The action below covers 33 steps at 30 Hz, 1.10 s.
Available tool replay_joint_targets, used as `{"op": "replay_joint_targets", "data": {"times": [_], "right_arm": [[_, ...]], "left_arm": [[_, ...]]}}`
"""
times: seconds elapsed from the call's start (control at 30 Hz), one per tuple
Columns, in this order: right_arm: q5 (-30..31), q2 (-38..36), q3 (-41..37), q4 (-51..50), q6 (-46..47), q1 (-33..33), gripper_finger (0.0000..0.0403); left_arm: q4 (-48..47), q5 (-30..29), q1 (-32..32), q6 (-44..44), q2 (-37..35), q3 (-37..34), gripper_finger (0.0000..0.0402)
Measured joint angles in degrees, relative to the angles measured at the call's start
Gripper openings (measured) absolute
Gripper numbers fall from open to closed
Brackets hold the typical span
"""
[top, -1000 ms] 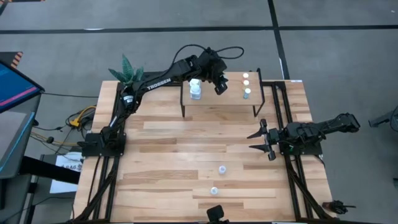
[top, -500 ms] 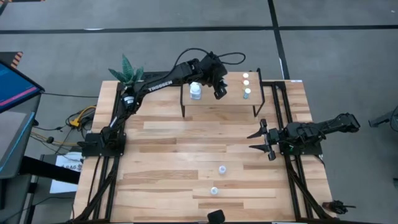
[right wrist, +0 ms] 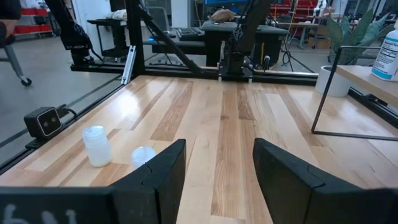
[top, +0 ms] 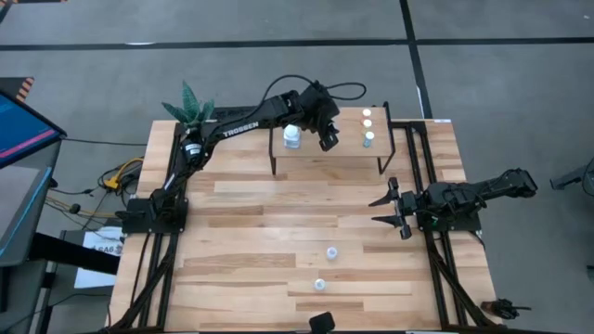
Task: Pick and place medicine bottles onto shelf by color
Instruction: Put the top transparent pill bottle aligned with the other transparent pill bottle on the shelf
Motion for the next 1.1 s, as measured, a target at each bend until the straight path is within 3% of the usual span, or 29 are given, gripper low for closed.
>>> {"op": "replay_joint_targets", "data": {"times": [0.2, 0.5, 0.67, 0.83, 1.1], "right_arm": [[0.0, 0.0, 0.0, 0.0, 0.0, 0.0, 0.0209], [0.0, 0.0, 0.0, -0.1, 0.0, 0.0, 0.0209], [0.0, 0.0, 0.0, -0.1, 0.0, 0.0, 0.0209], [0.0, 0.0, 0.0, -0.2, 0.0, 0.0, 0.0209], [0.0, 0.0, 0.0, -0.2, 0.0, 0.0, 0.0209]], "left_arm": [[-1.0, -0.1, -0.1, -0.1, 0.0, 0.0, 0.0136], [-0.6, -1.7, -0.1, 0.2, 0.0, 0.0, 0.0197], [4.1, -2.1, 0.0, 0.5, 0.0, 0.1, 0.0216], [7.2, -2.2, -0.5, 0.6, 0.0, 4.6, 0.0223], [-3.8, 3.6, -6.9, -6.6, -1.8, 6.9, 0.0224]]}}
